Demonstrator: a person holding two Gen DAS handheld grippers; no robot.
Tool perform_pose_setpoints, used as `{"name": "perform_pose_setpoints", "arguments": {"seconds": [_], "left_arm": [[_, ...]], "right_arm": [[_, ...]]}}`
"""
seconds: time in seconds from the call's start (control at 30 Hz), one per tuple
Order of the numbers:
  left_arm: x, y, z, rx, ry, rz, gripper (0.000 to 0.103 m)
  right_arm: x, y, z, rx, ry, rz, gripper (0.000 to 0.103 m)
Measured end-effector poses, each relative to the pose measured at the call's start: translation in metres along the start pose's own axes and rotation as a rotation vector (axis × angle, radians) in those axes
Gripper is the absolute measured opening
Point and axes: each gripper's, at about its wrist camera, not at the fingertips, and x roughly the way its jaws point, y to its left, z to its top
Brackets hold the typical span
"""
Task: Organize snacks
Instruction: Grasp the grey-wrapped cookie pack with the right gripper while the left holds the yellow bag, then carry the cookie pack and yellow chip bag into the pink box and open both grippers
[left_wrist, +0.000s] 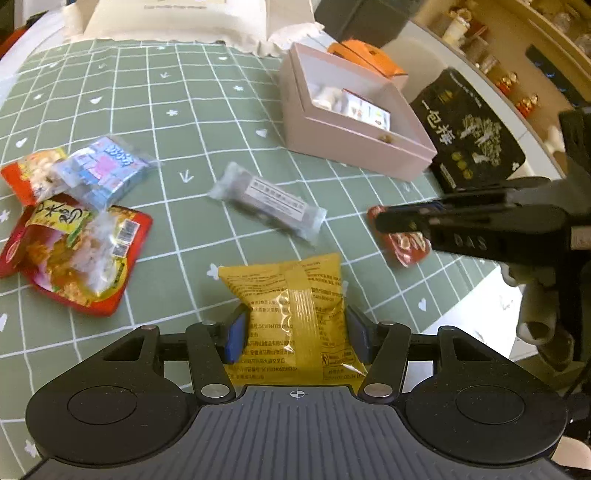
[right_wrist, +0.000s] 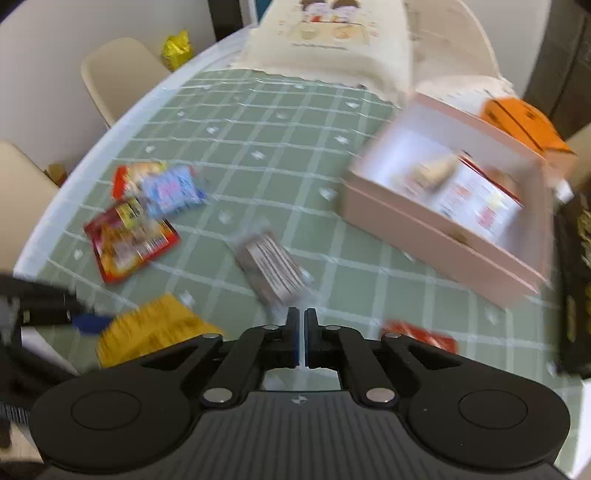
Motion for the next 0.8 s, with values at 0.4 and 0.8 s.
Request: {"name": "perform_pose_setpoints", "arguments": {"seconds": [0.4,0.8], "left_arm": [[-0.03,0.027,-0.008,-0.081,-0.029,0.143,0.061],[-0.008,-0.016,0.027,0.034,-0.038,-0.023,0.061]], "right_arm": [[0.085,0.034,0.033,-0.185,-0.008,0.006,0.055],[-0.01,-0.008,-0.024,0.045,-0.044,0.035,0.039]]}}
